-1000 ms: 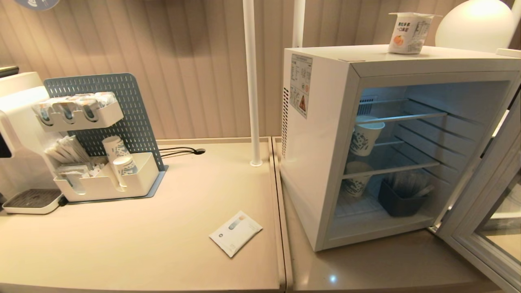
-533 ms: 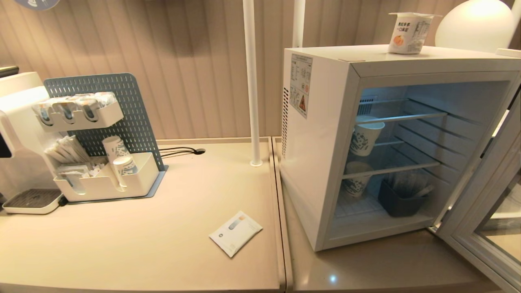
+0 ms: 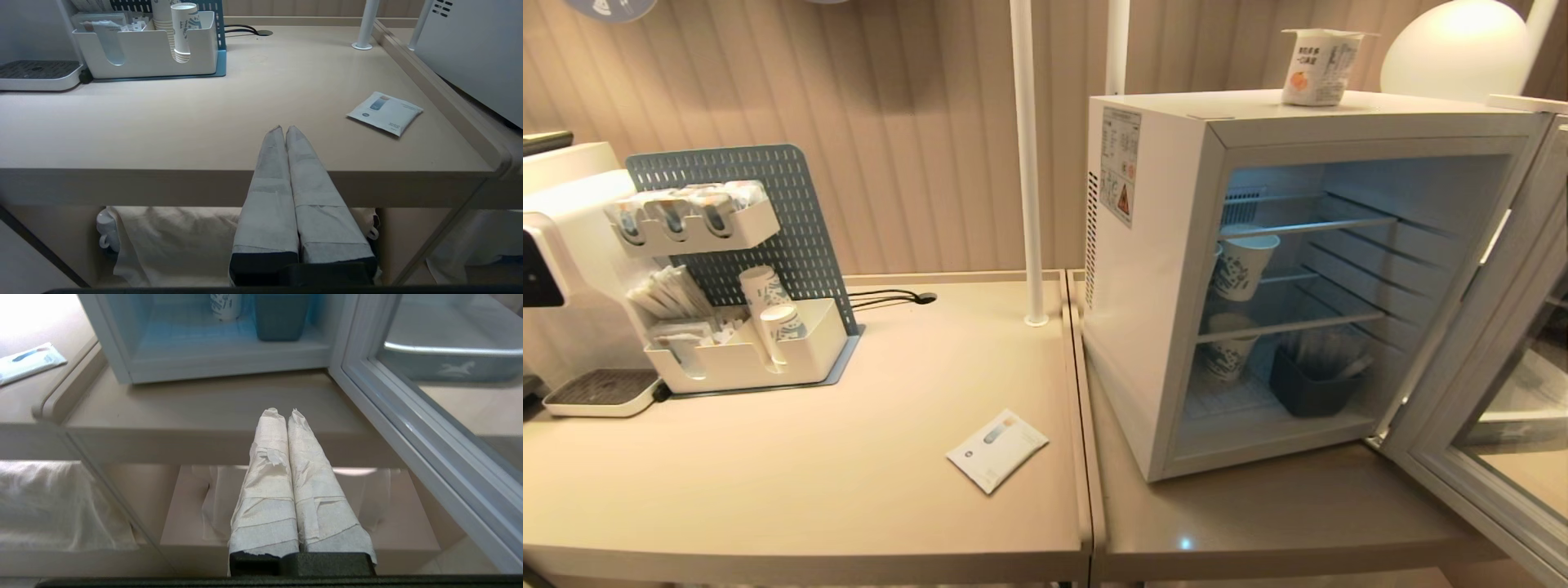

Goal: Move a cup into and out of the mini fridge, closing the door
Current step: Close the freezer door

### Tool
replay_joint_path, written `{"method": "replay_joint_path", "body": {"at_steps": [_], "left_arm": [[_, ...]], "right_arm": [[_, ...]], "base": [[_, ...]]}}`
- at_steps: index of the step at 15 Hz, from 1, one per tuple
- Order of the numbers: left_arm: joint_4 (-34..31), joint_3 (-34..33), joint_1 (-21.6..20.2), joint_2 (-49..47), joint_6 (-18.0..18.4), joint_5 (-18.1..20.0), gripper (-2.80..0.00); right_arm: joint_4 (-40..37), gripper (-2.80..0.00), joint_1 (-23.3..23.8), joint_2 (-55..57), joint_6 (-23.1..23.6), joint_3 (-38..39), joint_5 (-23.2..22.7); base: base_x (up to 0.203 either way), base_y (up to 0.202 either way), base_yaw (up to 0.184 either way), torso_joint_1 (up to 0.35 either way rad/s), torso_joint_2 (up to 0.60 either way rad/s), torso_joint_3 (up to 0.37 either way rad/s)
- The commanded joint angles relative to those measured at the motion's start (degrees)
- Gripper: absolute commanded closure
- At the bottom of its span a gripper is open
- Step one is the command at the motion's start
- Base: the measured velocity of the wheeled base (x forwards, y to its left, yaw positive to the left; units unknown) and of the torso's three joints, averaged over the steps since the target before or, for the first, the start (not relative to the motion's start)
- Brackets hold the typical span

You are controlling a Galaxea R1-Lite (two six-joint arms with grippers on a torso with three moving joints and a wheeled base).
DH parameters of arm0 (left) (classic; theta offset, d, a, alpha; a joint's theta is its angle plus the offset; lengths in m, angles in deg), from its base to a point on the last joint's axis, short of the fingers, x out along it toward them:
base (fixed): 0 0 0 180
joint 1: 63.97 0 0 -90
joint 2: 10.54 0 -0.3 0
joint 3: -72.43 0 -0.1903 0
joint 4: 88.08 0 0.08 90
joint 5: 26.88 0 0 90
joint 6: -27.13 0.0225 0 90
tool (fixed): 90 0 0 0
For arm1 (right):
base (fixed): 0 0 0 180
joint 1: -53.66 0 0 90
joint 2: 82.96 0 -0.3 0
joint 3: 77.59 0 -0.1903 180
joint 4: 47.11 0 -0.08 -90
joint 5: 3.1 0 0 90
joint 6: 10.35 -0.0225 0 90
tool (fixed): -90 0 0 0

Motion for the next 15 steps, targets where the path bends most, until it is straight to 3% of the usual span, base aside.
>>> {"method": "replay_joint_path", "body": {"at_steps": [1, 7, 9, 10, 15], "left_arm": [[-0.01, -0.09, -0.02, 0.02, 0.02, -0.02, 0.00], [-0.01, -0.09, -0.02, 0.02, -0.15, -0.02, 0.00], [-0.01, -0.09, -0.02, 0.02, -0.15, -0.02, 0.00], [-0.01, -0.09, -0.02, 0.02, -0.22, -0.02, 0.00], [-0.01, -0.09, -0.02, 0.02, -0.24, -0.02, 0.00]], "right_arm": [[-0.09, 0.00, -0.04, -0.11, 0.07, 0.02, 0.05], [0.26, 0.00, -0.04, -0.11, -0.46, 0.29, -0.21], [6.40, 0.00, -0.04, -0.19, -0.39, 2.46, -0.17], [11.40, 0.00, -0.04, -0.19, -0.21, 4.47, -0.16], [11.43, 0.00, -0.04, -0.20, -1.25, 4.77, -0.02]], "base": [[-0.205, 0.000, 0.004, 0.002, 0.00, -0.001], [-0.190, 0.000, 0.000, 0.003, 0.00, 0.002], [-0.177, 0.000, 0.002, 0.000, 0.00, 0.005], [-0.107, 0.000, 0.003, -0.001, -0.01, -0.002], [0.000, 0.000, 0.000, 0.000, 0.00, 0.000]]}}
